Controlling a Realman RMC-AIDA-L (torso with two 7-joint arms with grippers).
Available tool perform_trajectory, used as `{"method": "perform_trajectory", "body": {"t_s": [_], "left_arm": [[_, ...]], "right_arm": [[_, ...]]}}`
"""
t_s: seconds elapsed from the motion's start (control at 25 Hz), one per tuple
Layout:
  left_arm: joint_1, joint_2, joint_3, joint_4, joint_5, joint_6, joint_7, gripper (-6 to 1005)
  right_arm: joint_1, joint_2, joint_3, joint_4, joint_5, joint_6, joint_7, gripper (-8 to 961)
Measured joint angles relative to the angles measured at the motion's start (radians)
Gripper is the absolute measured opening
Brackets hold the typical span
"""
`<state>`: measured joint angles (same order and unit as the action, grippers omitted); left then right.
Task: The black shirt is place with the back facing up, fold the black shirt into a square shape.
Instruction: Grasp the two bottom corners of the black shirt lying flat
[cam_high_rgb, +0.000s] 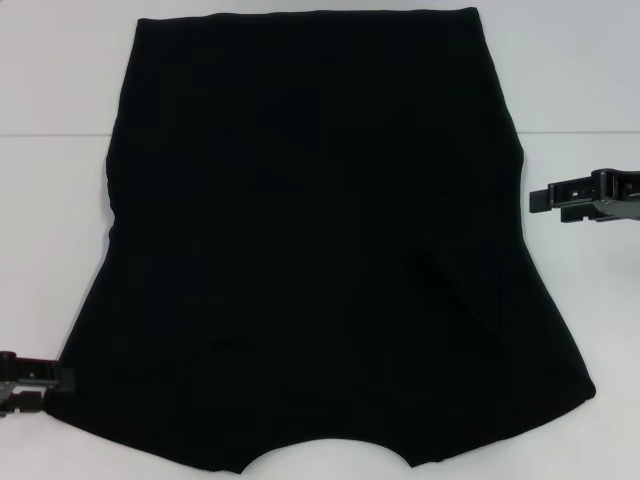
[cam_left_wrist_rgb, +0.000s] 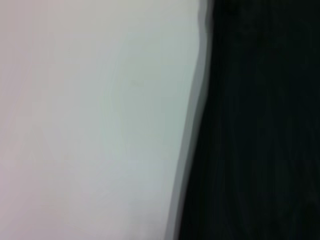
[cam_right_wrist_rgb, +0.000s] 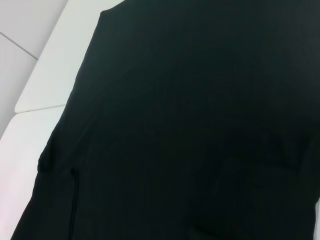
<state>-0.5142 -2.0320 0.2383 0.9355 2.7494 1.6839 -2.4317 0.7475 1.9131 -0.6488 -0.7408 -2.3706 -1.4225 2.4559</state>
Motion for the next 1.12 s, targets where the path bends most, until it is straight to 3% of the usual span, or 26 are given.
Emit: {"method": "perform_trajectory", "body": {"t_s": [0.76,1.0,1.12], "left_arm": [[-0.035,-0.017,0.053,-0.071,-0.044,-0.032,0.013,626],[-0.031,-0.016,0.052,-0.073,-0.045,-0.059,-0.003,557],[-0.029,-0.016,0.052,-0.072,-0.041,-0.071,-0.013,464]], "right_arm": [[-0.002,0.001,0.002,0.0,0.001,0.0,-0.002,652],[-0.007,0.001,0.002,0.0,0.002,-0.004,-0.002,649],[-0.009,0.001,0.001,-0.001,0.002,-0.008,-0.003,647]]}}
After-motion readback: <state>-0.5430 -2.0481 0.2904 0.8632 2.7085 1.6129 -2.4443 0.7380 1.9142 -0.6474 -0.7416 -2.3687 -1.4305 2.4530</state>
